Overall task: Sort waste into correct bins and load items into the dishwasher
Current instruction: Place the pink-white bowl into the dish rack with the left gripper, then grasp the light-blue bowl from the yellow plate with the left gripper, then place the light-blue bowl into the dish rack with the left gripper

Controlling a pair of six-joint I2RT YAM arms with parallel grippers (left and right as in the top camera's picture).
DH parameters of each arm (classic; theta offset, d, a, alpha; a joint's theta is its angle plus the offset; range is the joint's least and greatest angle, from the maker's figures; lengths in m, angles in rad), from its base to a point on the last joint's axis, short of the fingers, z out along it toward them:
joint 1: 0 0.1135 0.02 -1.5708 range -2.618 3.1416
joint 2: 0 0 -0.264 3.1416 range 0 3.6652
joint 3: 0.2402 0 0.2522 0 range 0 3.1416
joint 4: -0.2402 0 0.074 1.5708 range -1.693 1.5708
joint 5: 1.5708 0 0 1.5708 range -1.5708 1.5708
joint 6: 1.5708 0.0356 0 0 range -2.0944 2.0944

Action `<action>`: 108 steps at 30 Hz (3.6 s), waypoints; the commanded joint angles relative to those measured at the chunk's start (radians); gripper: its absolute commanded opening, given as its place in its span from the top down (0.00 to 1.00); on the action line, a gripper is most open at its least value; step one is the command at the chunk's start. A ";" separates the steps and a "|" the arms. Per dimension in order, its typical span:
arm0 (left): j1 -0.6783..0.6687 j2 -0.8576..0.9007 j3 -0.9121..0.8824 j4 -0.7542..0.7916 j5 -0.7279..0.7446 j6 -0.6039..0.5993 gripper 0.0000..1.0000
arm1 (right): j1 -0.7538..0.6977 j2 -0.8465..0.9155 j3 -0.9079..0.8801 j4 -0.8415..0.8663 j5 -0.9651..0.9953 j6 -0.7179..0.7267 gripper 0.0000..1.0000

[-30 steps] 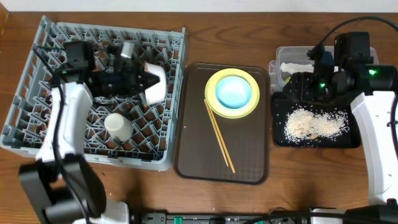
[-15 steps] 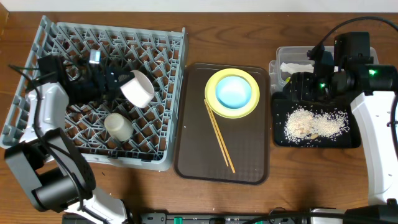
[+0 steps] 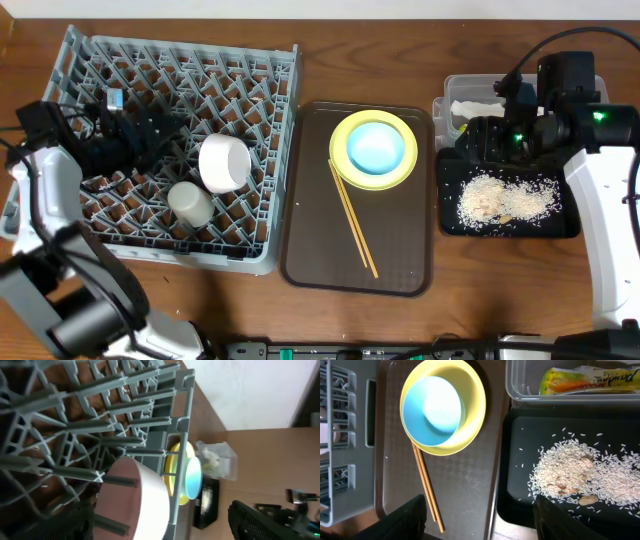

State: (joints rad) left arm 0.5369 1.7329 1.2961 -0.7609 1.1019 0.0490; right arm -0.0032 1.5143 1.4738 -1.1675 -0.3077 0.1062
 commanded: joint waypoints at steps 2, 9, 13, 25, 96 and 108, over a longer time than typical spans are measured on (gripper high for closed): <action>-0.107 -0.188 0.014 -0.001 -0.239 -0.025 0.11 | -0.005 -0.018 0.018 -0.003 0.079 0.002 0.33; -0.457 -0.338 0.064 -0.002 -0.612 -0.067 0.10 | -0.015 -0.018 0.018 -0.003 0.108 0.005 0.28; -0.637 -0.286 0.204 -0.059 -0.721 -0.098 0.04 | -0.049 -0.018 0.018 -0.016 0.129 0.005 0.28; -1.038 0.023 0.317 0.103 -0.830 -0.019 0.03 | -0.220 -0.018 0.018 -0.087 0.202 0.051 0.15; -1.270 0.236 0.283 0.118 -1.094 0.089 0.92 | -0.225 -0.018 0.018 -0.112 0.194 0.050 0.14; -0.950 -0.071 0.283 0.135 -0.723 0.085 0.92 | -0.225 -0.018 0.018 -0.112 0.195 0.050 0.14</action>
State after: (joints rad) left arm -0.5144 1.6871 1.5604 -0.6289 0.1524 0.1352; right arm -0.2214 1.5135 1.4738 -1.2789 -0.1120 0.1490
